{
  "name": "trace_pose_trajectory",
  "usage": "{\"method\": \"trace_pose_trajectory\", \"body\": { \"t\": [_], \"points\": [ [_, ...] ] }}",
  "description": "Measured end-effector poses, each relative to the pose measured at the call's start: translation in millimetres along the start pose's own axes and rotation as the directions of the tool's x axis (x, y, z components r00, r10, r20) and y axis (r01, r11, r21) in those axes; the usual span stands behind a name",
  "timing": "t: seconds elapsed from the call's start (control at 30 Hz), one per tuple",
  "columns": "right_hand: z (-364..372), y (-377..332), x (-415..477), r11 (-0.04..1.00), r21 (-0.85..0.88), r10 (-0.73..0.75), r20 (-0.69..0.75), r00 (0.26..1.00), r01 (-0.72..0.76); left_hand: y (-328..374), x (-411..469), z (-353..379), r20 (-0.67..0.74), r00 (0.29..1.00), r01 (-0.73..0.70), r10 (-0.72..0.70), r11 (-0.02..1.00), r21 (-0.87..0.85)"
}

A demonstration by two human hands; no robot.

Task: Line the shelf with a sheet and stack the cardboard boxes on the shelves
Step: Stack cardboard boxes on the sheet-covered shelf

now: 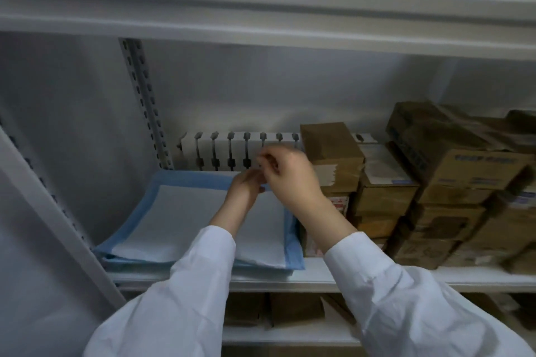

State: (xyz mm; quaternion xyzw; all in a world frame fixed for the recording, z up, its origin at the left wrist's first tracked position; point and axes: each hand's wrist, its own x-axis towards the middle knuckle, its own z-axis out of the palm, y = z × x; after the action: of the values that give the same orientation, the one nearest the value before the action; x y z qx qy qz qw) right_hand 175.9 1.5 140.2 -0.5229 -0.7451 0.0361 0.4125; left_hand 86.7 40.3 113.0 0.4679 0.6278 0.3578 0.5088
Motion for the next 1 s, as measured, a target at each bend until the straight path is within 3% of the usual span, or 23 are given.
{"method": "trace_pose_trajectory", "body": {
  "t": [0.1,0.2,0.3,0.4,0.47,0.63,0.77,0.87,0.9,1.0],
  "points": [
    [-27,10,7,0.980,-0.197,-0.057,-0.303,0.951,-0.004,18,-12,16,0.068,0.996,-0.049,0.057,0.993,-0.111],
    [-48,28,3,0.936,-0.266,0.097,-0.437,0.894,-0.232,24,-23,30,0.097,0.984,-0.134,0.147,0.983,-0.127],
    [-62,48,0,0.830,-0.211,0.434,-0.339,0.835,-0.517,30,-30,43,0.125,0.979,-0.140,0.161,0.977,-0.163],
    [-70,64,3,0.702,0.092,0.709,-0.178,0.682,-0.706,37,-37,55,0.159,0.982,-0.075,0.104,0.981,-0.180],
    [-74,69,1,0.627,0.253,0.770,-0.064,0.634,-0.736,40,-42,62,0.189,0.977,-0.060,0.101,0.976,-0.212],
    [-82,66,-7,0.606,0.424,0.721,0.065,0.690,-0.673,35,-46,69,0.225,0.965,-0.061,0.138,0.946,-0.319],
    [-82,58,-7,0.683,0.454,0.614,0.068,0.787,-0.572,30,-45,65,0.108,0.978,-0.110,0.179,0.882,-0.459],
    [-83,55,-6,0.715,0.498,0.546,0.042,0.837,-0.491,24,-40,57,-0.006,0.994,-0.089,0.107,0.792,-0.605],
    [-82,56,-6,0.737,0.460,0.542,0.038,0.840,-0.496,22,-39,54,-0.018,0.997,-0.070,0.078,0.741,-0.668],
    [-69,63,-11,0.824,0.130,0.543,0.094,0.834,-0.551,11,-39,47,-0.058,0.998,-0.053,0.012,0.592,-0.804]
  ]
}}
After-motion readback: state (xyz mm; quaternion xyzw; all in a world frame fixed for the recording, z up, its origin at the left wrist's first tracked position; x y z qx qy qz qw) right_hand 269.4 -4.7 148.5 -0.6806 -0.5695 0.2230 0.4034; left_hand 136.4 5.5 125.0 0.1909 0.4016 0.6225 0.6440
